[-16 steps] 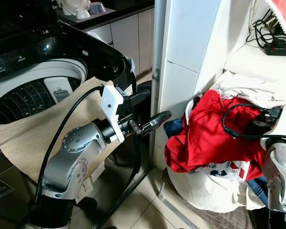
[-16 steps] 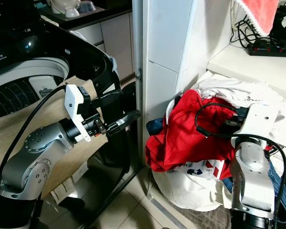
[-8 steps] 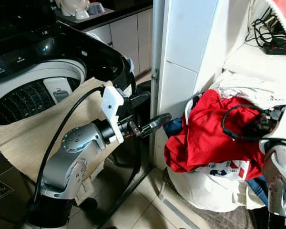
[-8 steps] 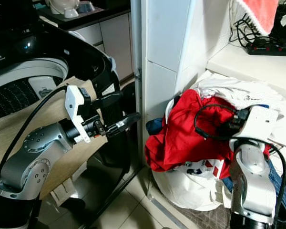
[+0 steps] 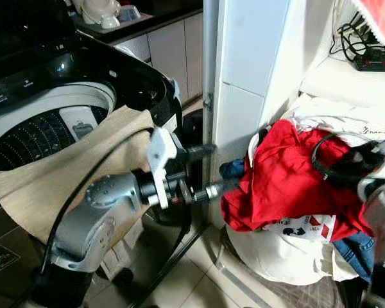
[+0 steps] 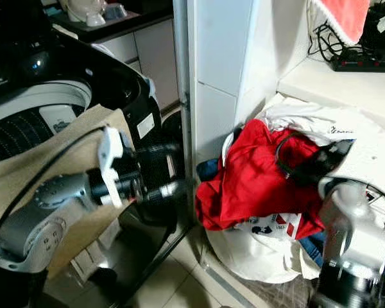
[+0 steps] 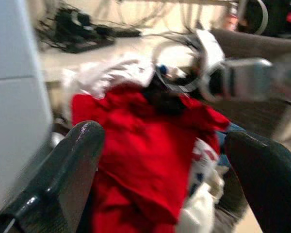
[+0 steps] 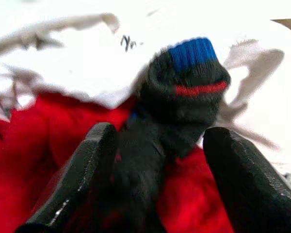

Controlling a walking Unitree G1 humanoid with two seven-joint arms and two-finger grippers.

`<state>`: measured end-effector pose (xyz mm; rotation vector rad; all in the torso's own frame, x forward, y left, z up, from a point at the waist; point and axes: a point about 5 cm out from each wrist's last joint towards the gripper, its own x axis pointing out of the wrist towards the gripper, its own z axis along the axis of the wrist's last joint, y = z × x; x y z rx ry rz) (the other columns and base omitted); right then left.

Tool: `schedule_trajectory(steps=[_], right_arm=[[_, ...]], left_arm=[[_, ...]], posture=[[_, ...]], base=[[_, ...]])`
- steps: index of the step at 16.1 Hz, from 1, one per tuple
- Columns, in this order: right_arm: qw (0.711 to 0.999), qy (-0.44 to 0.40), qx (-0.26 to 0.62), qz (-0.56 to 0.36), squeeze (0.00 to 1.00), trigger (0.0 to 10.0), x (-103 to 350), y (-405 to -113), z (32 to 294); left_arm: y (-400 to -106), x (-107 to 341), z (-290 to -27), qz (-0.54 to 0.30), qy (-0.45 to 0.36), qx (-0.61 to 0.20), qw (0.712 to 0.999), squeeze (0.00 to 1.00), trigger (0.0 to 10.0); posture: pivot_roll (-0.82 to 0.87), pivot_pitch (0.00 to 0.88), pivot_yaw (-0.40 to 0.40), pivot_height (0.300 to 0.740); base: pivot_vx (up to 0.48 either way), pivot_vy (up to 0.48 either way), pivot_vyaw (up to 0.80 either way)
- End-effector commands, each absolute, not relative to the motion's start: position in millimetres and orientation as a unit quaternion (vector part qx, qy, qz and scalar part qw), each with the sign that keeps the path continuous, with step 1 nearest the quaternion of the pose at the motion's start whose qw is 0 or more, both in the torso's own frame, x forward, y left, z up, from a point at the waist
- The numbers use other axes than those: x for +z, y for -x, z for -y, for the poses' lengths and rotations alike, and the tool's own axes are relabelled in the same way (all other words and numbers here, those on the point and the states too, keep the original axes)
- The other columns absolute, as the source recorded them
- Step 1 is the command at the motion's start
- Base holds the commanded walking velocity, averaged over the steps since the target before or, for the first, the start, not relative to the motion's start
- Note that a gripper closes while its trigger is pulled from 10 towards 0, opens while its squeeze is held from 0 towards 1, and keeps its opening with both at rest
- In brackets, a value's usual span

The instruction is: Clothes washing

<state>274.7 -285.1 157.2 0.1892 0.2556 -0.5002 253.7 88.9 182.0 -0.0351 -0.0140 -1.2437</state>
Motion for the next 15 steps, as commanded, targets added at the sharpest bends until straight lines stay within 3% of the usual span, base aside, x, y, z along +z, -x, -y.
schedule_trajectory(steps=[1, 8, 9, 10, 15], right_arm=[[0.954, -0.121, -0.242, -0.129, 0.0, 10.0, 157.0, -278.2, 287.5], [0.93, -0.163, -0.245, -0.219, 0.0, 10.0, 138.2, -280.8, 286.6], [0.928, -0.172, -0.247, -0.219, 0.0, 3.8, 137.5, -280.7, 286.2], [0.926, -0.179, -0.25, -0.219, 0.0, 0.0, 136.6, -280.0, 286.9], [0.923, -0.196, -0.249, -0.218, 0.0, 0.0, 136.2, -279.8, 286.2]], left_arm=[[-250.2, 184.3, -87.9, 0.008, 0.004, -0.594, 0.805, 0.0, 10.0], [-251.2, 186.1, -90.0, 0.012, 0.004, -0.591, 0.807, 0.0, 10.0], [-251.4, 186.0, -90.2, 0.013, 0.004, -0.59, 0.807, 0.0, 10.0], [-251.7, 186.5, -90.1, 0.015, 0.006, -0.588, 0.809, 0.0, 10.0], [-252.0, 186.6, -90.0, 0.015, 0.006, -0.587, 0.809, 0.0, 10.0]], posture=[[-0.13, 0.0, 0.066, 0.74], [-0.12, 0.0, 0.059, 0.74], [-0.12, 0.0, 0.058, 0.74], [-0.12, 0.0, 0.058, 0.74], [-0.12, 0.0, 0.059, 0.74]], base=[[0.0, 0.0, 0.0], [0.0, 0.0, 0.0], [0.0, 0.0, 0.0], [0.0, 0.0, 0.0], [0.0, 0.0, 0.0]])
